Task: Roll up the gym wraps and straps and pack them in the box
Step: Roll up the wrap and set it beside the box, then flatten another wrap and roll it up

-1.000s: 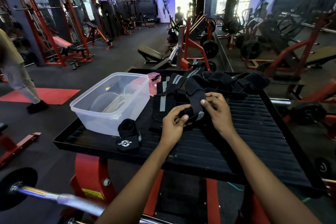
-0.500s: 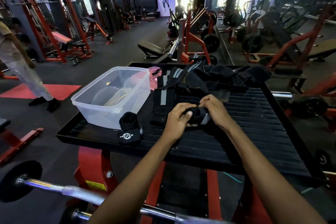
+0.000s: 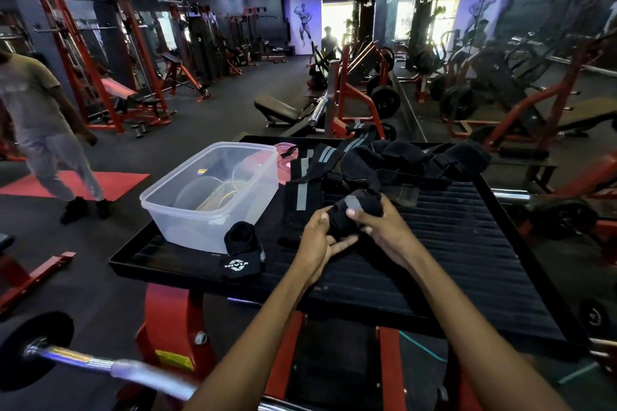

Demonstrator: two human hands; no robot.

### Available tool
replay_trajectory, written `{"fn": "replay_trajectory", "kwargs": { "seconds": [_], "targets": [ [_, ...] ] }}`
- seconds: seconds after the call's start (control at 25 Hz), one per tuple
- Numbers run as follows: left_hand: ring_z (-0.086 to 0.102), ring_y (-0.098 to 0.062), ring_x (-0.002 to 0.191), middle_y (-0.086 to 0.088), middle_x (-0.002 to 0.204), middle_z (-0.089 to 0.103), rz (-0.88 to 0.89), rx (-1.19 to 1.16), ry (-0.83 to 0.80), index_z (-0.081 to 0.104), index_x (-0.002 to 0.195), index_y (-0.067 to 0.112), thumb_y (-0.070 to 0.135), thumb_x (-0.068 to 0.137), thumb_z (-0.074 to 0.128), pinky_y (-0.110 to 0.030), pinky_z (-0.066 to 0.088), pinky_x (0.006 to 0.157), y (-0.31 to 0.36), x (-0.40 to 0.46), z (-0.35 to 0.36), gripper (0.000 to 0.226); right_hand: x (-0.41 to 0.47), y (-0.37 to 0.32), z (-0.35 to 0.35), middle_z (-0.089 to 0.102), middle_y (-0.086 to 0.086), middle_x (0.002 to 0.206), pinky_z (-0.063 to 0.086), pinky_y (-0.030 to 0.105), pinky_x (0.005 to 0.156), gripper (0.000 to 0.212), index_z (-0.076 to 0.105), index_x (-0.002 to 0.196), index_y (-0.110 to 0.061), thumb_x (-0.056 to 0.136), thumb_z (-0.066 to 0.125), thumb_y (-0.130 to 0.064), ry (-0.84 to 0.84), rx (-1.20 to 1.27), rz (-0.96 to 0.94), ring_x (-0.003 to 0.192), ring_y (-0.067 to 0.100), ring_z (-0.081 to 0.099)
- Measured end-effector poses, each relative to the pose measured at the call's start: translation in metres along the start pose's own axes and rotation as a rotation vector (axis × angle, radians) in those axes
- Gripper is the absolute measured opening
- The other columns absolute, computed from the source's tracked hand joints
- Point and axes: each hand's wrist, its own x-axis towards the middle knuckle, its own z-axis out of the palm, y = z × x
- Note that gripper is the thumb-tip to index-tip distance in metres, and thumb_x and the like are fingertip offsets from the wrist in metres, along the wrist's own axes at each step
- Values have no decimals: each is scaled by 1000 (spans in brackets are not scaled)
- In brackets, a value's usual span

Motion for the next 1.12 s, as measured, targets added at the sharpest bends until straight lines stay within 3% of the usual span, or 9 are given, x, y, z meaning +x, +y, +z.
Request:
{"fn": "replay_trajectory", "kwargs": {
  "seconds": [0.12,0.2,0.32,0.44,0.52,0.64,0.72,0.96,1.12],
  "targets": [
    [62,-24,102,-10,118,60,99,564,126,52,125,22,20,100,39,-34,55,86,0,-9,-12,28,-5,2,5,65,17,116,54,40,88,76,49,122,-2,58,87,-17,115,-34,0,105,29,64],
    [61,-15,99,-5,117,62,301,748,190,54,125,19,14,96,47,-22,49,89,5,-25,-17,30,-9,-1,9,66,15,114,53,42,92,70,51,119,-4,59,87,-13,147,-67,-15,105,28,65],
    [53,-6,101,2,115,57,667,876,333,56,118,15,4,90,50,-15,42,91,17,-61,-27,31,-17,-4,29,64,7,112,53,26,88,56,50,114,-10,67,78,5,74,-147,-85,101,16,63],
    [43,-18,112,-5,120,49,858,948,681,51,119,12,3,82,59,-23,32,99,23,-88,-56,39,-25,-5,55,62,-7,102,48,7,75,61,50,112,-15,64,78,10,-49,-309,-155,89,-3,60],
    [38,-24,120,-11,129,44,719,942,770,45,128,10,8,77,71,-28,29,103,26,-93,-85,57,-25,2,69,64,-7,103,44,4,77,63,53,113,-18,61,81,5,-115,-473,-186,90,0,60],
    [42,-23,127,-8,137,44,389,909,569,33,140,11,14,67,82,-29,35,103,38,-90,-117,89,-24,12,88,63,-1,113,42,6,81,69,54,120,-15,60,81,3,-201,-615,-181,102,12,59],
    [50,-21,122,-5,130,54,266,967,451,36,140,14,16,66,84,-25,39,94,47,-84,-126,88,-24,15,101,60,-1,116,39,0,80,71,52,125,-13,62,77,8,-237,-638,-171,106,12,56],
    [56,-26,115,-8,124,59,289,1064,461,45,130,14,10,66,80,-32,44,92,59,-92,-146,73,-23,25,133,59,8,122,40,15,86,66,47,129,-9,70,72,9,-236,-628,-146,108,17,57],
    [55,-23,117,-11,128,59,189,1071,405,43,135,12,11,69,80,-22,39,87,74,-95,-162,75,-26,32,149,60,6,121,36,10,81,59,48,130,-9,76,72,0,-253,-664,-140,106,11,53]
  ]
}}
